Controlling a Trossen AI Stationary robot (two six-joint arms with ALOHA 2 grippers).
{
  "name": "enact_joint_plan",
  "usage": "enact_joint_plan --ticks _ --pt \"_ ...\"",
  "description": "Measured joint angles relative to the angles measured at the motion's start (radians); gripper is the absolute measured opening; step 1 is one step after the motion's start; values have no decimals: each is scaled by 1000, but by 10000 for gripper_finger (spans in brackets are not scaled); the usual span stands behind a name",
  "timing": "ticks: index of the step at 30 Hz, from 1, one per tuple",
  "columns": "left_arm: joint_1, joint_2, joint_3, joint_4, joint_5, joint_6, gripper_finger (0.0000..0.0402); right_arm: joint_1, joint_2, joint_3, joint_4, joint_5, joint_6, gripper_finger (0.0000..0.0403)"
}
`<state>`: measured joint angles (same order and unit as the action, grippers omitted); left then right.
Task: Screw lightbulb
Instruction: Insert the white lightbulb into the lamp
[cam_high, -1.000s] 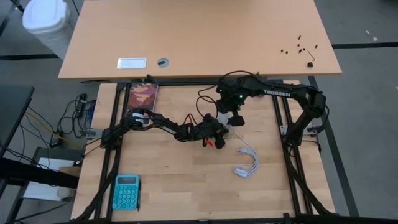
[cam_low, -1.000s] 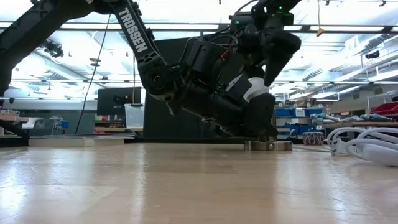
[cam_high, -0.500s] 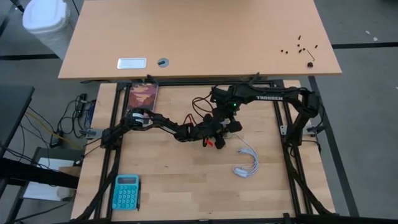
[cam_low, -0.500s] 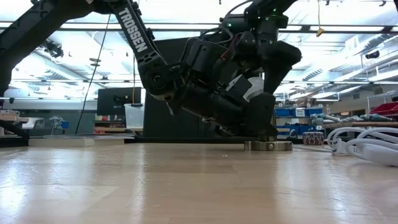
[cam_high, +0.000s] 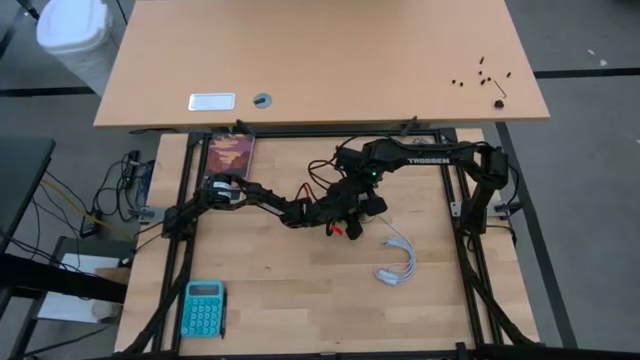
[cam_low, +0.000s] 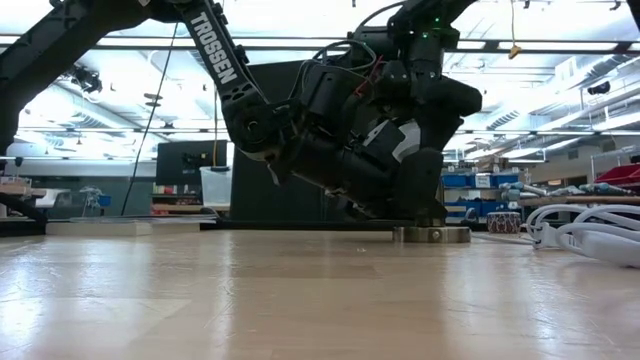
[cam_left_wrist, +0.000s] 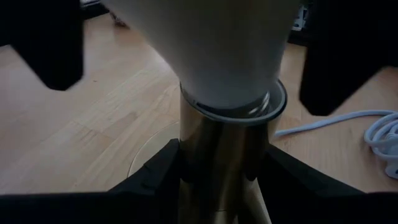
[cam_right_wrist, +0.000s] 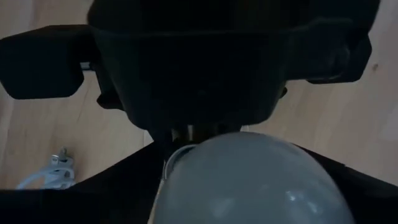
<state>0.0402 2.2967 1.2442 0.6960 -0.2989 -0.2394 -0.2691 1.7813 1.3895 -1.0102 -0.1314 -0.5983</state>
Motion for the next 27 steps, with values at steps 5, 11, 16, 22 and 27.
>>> enact_joint_plan --ticks 5,11,16,22,27 --pt "0 0 0 0 -2 0 177 0 0 0 -3 0 0 258" --pt "3 1 0 -2 -3 -3 177 0 0 0 -17 4 17 248" --pt "3 1 0 -3 -19 -7 177 0 0 2 -31 13 104 273" --pt "3 1 0 -10 -50 -50 178 -15 0 2 -34 15 253 255" --pt "3 0 0 -14 -75 -84 178 -23 0 2 -30 18 363 255"
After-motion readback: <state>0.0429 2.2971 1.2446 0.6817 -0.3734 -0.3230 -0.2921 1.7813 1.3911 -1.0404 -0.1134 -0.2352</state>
